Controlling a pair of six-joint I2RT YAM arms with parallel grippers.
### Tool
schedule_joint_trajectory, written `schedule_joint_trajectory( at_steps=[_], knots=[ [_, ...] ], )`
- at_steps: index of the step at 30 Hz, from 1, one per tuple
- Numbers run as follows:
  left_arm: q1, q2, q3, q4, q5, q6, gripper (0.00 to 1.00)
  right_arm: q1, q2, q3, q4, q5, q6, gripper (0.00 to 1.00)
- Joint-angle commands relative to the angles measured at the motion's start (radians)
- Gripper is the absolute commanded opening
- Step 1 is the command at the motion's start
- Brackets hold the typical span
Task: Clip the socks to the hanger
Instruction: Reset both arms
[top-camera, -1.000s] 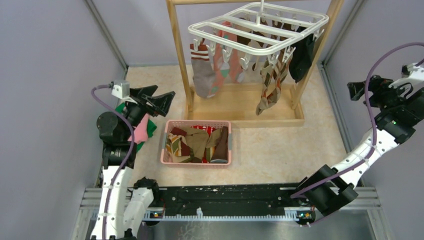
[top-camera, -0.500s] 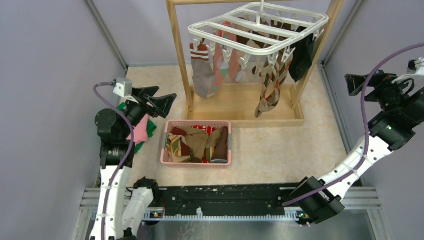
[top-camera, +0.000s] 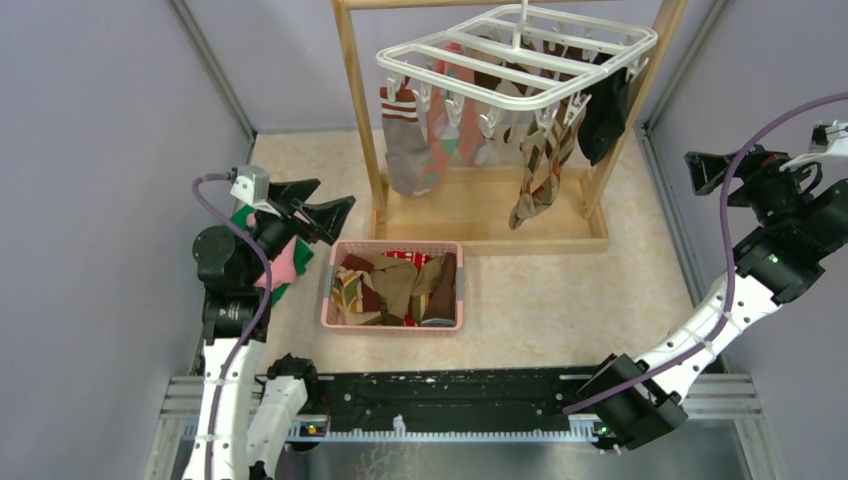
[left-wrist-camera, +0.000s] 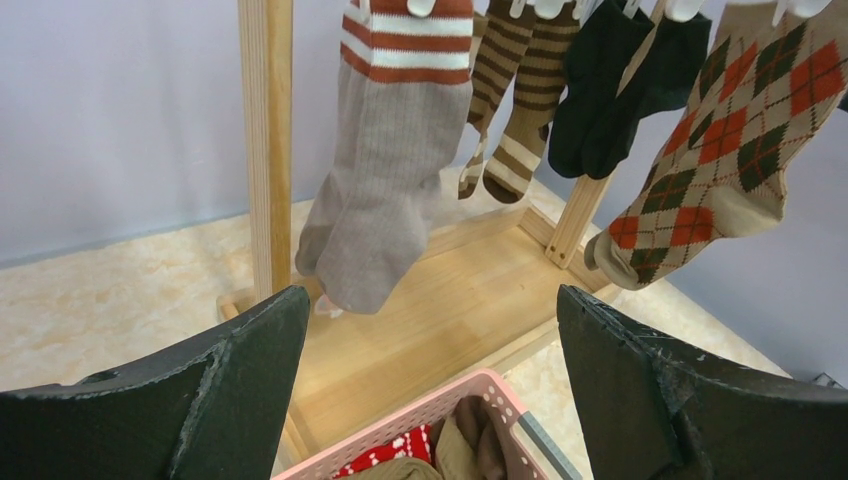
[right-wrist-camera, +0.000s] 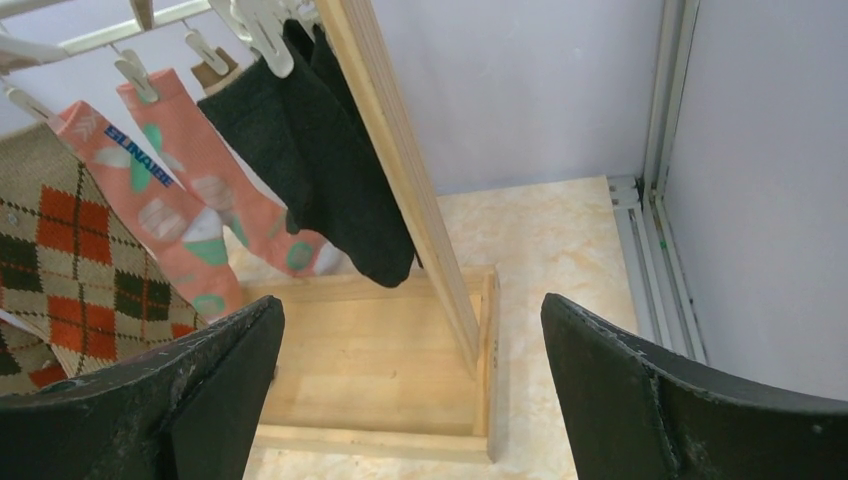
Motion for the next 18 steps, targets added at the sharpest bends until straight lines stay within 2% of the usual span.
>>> schedule_joint_trajectory(
  at_steps=[1, 18],
  knots=[
    [0.005, -0.002, -0.025, 0.05, 0.016, 0.005, 0.98, -0.002, -0.018, -0.012, 0.051, -0.004, 0.026, 0.99],
    [0.005, 0.001, -0.034, 0.044, 0.011, 0.015, 0.98, -0.002, -0.01, -0.049, 0.094, 0.012, 0.035, 0.99]
  ],
)
